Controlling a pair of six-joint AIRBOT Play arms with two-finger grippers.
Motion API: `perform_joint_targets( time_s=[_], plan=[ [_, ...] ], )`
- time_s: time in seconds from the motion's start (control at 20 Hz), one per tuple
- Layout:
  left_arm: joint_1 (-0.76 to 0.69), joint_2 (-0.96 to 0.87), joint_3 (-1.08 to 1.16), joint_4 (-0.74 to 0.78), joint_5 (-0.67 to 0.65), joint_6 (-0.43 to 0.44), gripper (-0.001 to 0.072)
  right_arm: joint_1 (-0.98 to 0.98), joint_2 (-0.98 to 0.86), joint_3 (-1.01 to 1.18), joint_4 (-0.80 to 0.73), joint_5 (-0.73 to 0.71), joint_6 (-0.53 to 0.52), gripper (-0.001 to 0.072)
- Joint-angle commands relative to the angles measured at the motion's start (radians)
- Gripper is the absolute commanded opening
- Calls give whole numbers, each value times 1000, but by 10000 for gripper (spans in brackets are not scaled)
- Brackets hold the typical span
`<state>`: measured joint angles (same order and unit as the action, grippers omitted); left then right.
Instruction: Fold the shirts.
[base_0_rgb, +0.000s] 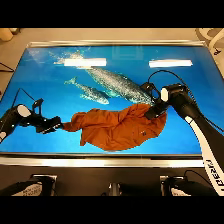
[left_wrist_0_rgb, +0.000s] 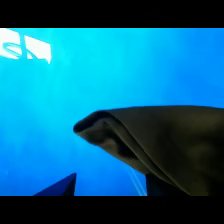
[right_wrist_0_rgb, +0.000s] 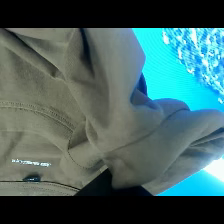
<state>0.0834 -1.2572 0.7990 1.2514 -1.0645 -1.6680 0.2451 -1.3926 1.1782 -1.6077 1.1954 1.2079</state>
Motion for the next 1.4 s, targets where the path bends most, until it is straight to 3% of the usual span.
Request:
perform_joint_targets(
  time_s=[0.0,0.15,0.4,0.5,0.55,0.7,0.85,0.9,1.15,1.25,1.35],
  plan=[
    [4,-58,-8,-45,72,0,546,1,0,0,0,2,0,16],
    [-3,-65,-8,-77,138,0,482,1,0,0,8,12,0,16],
    [-20,-114,-8,-87,156,0,450,1,1,0,11,60,0,16],
    [-29,-121,-8,-100,157,1,134,1,1,0,11,77,0,16],
    [-31,-116,-5,-100,156,13,28,1,4,1,11,83,0,16],
    [-31,-63,53,-100,112,90,26,1,55,5,6,74,-13,16],
    [-31,113,194,-100,89,225,26,1,175,54,-66,14,-65,16],
    [-26,190,267,-100,98,233,26,1,218,98,-109,9,-68,15],
    [44,484,756,-72,307,227,24,1,455,487,-257,-69,-68,16],
    [99,539,929,43,304,135,24,1,549,603,-302,-128,-49,15],
    [146,578,1007,85,244,17,25,1,631,641,-298,-158,33,15]
  ],
)
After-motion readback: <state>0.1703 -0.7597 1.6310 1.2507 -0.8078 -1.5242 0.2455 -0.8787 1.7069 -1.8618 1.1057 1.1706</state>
